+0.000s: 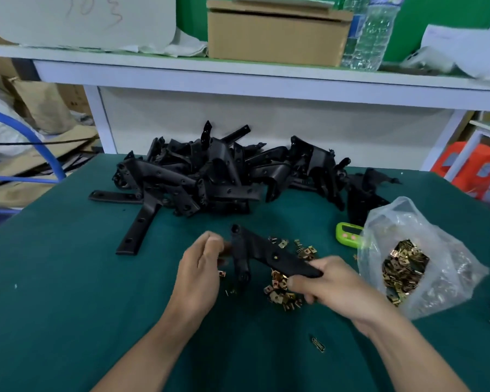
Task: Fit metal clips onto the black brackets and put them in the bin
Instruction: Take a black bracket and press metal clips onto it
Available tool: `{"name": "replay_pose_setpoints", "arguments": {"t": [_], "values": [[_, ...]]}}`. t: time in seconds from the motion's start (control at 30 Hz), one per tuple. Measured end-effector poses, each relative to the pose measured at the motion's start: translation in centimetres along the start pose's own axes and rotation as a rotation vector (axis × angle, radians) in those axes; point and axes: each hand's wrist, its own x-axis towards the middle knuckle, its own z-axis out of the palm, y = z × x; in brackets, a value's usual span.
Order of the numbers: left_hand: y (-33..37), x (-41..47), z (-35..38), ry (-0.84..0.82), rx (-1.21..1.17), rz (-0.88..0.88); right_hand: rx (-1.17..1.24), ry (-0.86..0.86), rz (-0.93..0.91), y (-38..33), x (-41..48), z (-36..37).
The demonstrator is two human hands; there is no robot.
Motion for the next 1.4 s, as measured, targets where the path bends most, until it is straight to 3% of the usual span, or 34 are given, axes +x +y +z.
{"name": "replay_pose_setpoints", "arguments": {"t": [0.1,0.2,0.23,0.37,0.53,0.7,0.97,1.2,1.4], "values": [[0.1,-0.8,1.2,-0.08,-0.006,-0.02,-0.181,0.11,-0.085,-0.1,-0.3,0.5],[0.4,-1.3,1.9,-0.068,0.056,0.001,-0.691,0.416,-0.214,0.1,-0.5,2.5],[0.5,-1.4,2.2,-0.078,0.062,0.007,-0.747,0.45,-0.277,0.1,-0.4,3.2],[0.5,-1.5,3.4,-0.119,0.043,-0.003,-0.689,0.427,-0.376,0.8,0.6,4.0],[-0.6,-0.6,1.9,-0.038,0.122,0.012,-0.46,0.484,-0.368,1.4,1.1,3.9],[-0.4,-0.1,1.3,0.001,0.164,-0.003,-0.425,0.443,-0.336,1.4,1.0,4.6],[-0.2,-0.9,1.7,-0.103,0.252,0.086,-0.395,0.413,-0.317,1.5,0.4,4.7],[-0.4,-1.2,1.7,-0.036,0.152,0.014,-0.423,0.429,-0.346,1.6,0.4,4.9],[0.3,-1.2,2.0,-0.109,-0.031,-0.062,-0.451,0.442,-0.355,1.5,0.4,4.9]]}}
